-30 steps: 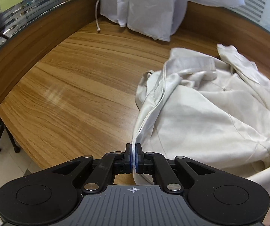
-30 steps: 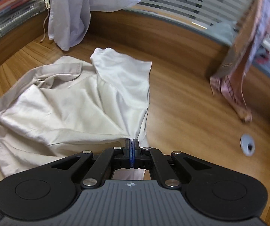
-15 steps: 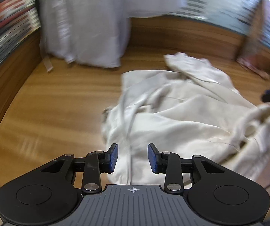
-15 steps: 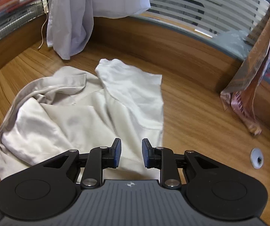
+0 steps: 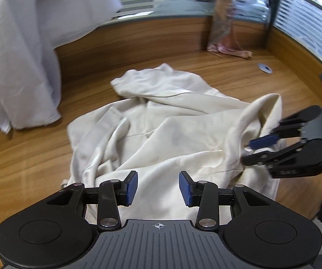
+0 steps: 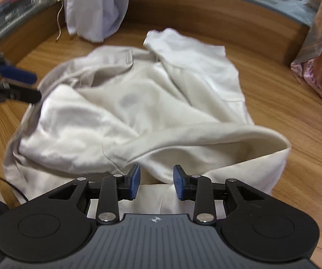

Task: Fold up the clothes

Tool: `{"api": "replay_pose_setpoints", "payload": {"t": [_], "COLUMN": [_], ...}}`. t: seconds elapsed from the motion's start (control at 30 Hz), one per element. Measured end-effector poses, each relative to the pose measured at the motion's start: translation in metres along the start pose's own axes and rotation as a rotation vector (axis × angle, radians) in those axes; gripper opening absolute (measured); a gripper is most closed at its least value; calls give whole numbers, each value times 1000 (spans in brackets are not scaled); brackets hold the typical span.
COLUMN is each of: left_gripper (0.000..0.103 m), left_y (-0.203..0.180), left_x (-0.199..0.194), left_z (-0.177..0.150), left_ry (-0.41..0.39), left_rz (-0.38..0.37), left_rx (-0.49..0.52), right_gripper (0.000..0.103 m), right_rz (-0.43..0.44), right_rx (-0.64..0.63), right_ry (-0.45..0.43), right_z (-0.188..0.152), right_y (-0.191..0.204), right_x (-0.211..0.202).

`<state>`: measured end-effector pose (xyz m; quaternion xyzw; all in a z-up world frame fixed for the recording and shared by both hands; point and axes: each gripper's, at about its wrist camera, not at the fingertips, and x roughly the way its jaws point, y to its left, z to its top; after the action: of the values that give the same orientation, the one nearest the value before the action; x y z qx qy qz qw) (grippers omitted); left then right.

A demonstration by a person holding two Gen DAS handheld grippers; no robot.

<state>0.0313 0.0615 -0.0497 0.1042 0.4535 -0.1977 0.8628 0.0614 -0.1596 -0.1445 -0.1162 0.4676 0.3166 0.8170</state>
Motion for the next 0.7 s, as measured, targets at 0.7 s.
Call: {"api": "replay_pose_setpoints", "payload": {"t": [0.7], "left_gripper": [50], "left_y": [-74], "left_x": [-18], "left_z": [15], "left_ry": [-110], "left_rz": [-72], "left_rx": [-46], "right_gripper": [1], "right_rz": [321], "right_rx": [-145], "right_ry": [60], "right_z": [86], "right_y": [-2], "right_x": [-65]}}
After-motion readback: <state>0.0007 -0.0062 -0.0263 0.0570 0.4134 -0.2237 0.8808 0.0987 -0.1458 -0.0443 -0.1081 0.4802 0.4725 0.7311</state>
